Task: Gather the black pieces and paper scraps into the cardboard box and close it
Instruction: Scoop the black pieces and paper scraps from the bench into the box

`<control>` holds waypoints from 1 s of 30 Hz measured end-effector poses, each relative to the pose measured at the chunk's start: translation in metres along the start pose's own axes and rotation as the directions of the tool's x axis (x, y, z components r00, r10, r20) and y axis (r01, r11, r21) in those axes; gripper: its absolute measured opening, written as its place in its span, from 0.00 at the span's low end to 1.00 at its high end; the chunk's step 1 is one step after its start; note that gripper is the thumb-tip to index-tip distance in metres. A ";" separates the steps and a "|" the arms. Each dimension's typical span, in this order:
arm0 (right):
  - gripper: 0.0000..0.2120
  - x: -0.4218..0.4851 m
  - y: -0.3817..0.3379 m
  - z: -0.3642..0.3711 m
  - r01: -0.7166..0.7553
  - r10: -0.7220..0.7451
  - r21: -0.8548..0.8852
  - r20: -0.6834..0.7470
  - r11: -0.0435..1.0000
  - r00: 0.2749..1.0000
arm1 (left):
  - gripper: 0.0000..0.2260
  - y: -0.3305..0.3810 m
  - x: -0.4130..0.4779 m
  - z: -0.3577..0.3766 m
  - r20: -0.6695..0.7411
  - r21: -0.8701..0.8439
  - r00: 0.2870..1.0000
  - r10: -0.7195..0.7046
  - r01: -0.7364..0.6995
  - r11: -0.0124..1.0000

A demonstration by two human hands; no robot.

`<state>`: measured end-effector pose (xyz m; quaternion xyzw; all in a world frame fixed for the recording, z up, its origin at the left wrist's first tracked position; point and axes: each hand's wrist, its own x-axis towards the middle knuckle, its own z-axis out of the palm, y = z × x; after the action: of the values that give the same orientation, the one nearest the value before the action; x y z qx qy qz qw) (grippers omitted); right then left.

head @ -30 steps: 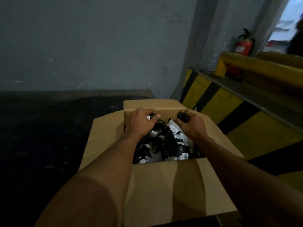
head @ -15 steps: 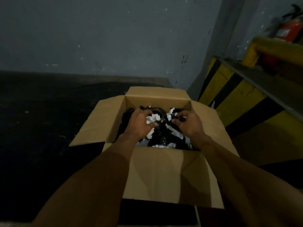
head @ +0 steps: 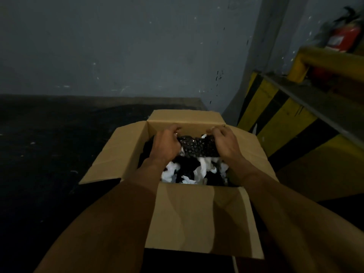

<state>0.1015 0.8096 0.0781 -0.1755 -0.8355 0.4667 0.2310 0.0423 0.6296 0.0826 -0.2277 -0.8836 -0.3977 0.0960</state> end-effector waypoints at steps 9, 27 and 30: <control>0.11 0.004 0.013 0.007 0.122 -0.146 -0.293 -0.061 0.948 0.987 | 0.26 -0.013 -0.009 0.019 0.148 0.115 0.974 0.170 -0.188 0.975; 0.39 0.011 0.073 0.076 0.124 0.200 -0.731 0.339 0.671 0.919 | 0.57 -0.103 0.023 0.084 0.512 0.572 0.833 -0.211 -0.148 0.806; 0.47 0.022 0.085 0.091 0.140 0.222 -0.722 0.382 0.677 0.897 | 0.57 -0.117 0.026 0.088 0.492 0.573 0.829 -0.266 -0.078 0.816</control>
<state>0.0396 0.7996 -0.0321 -0.1622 -0.9768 0.1240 -0.0645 -0.0355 0.6359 -0.0446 -0.2470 -0.9609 -0.0367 -0.1196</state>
